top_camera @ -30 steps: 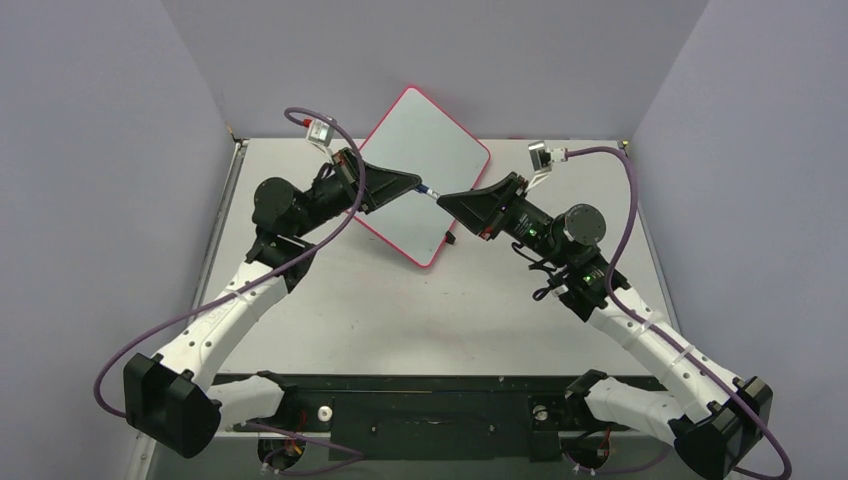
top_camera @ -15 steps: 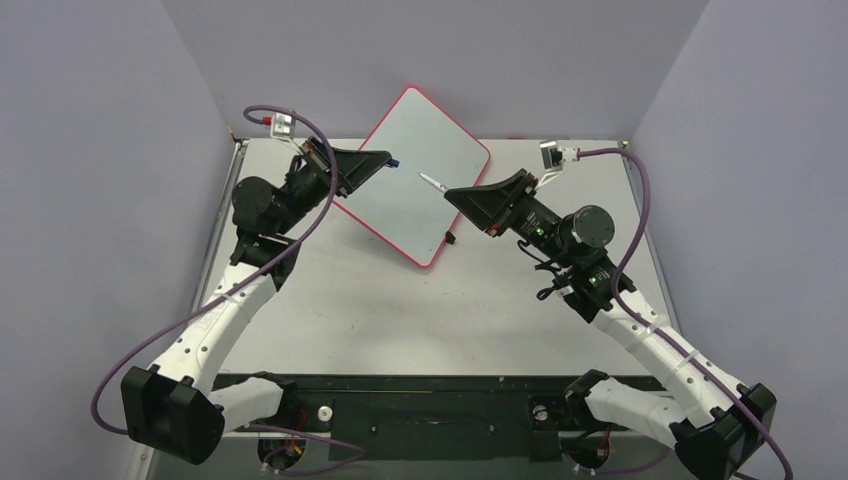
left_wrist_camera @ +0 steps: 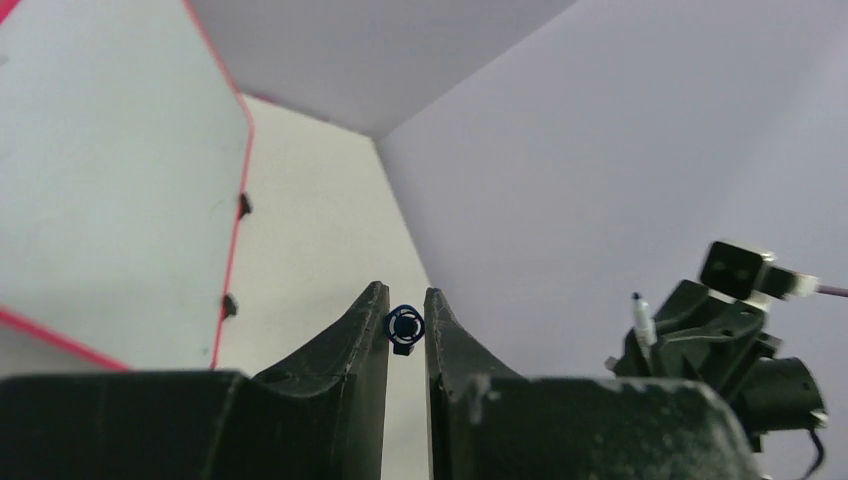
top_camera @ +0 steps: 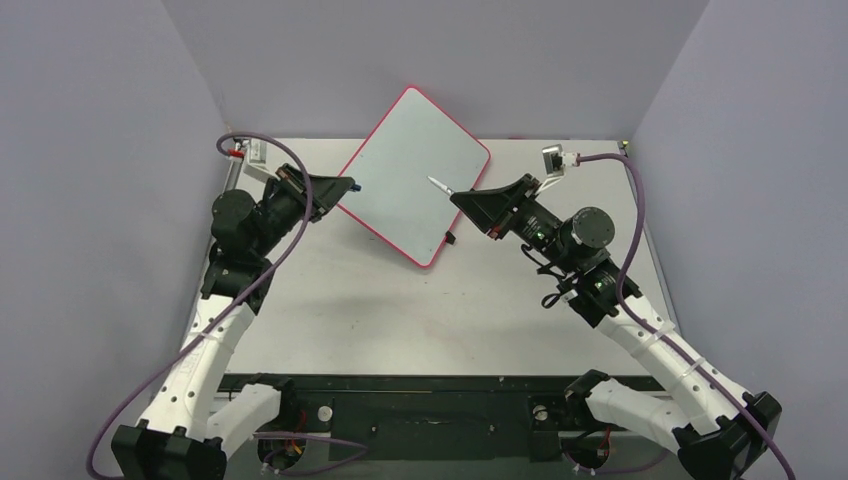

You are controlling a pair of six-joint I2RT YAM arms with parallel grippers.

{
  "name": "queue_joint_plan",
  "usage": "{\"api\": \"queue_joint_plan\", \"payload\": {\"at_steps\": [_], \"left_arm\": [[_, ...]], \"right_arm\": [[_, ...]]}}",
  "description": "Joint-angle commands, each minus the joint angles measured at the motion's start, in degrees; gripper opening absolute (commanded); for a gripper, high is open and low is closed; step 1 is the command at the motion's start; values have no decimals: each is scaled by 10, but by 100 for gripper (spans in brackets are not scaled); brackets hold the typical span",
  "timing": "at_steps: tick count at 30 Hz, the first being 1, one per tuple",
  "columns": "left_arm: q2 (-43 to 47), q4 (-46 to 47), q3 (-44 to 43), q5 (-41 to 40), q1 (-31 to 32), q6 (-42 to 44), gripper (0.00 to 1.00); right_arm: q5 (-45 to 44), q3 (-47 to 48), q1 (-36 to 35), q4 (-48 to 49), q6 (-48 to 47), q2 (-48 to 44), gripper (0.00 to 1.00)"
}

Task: Write a sentence on the whiteboard
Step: Place the pen cap at the center of the board.

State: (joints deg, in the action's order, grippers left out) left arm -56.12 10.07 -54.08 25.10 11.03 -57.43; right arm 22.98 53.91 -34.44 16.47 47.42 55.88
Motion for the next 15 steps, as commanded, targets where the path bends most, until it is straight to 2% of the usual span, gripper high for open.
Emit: {"api": "queue_joint_plan", "payload": {"at_steps": [1, 6, 12, 15], "left_arm": [[21, -188, 22, -115, -4, 101, 0], [38, -255, 94, -208, -1, 112, 0], [71, -281, 181, -331, 2, 84, 0], [69, -287, 215, -364, 2, 79, 0]], "right_arm": [[-27, -7, 3, -23, -34, -12, 0], [-49, 1, 3, -74, -61, -9, 0], [-87, 5, 3, -124, -91, -11, 0], [-97, 1, 3, -140, -97, -14, 0]]}}
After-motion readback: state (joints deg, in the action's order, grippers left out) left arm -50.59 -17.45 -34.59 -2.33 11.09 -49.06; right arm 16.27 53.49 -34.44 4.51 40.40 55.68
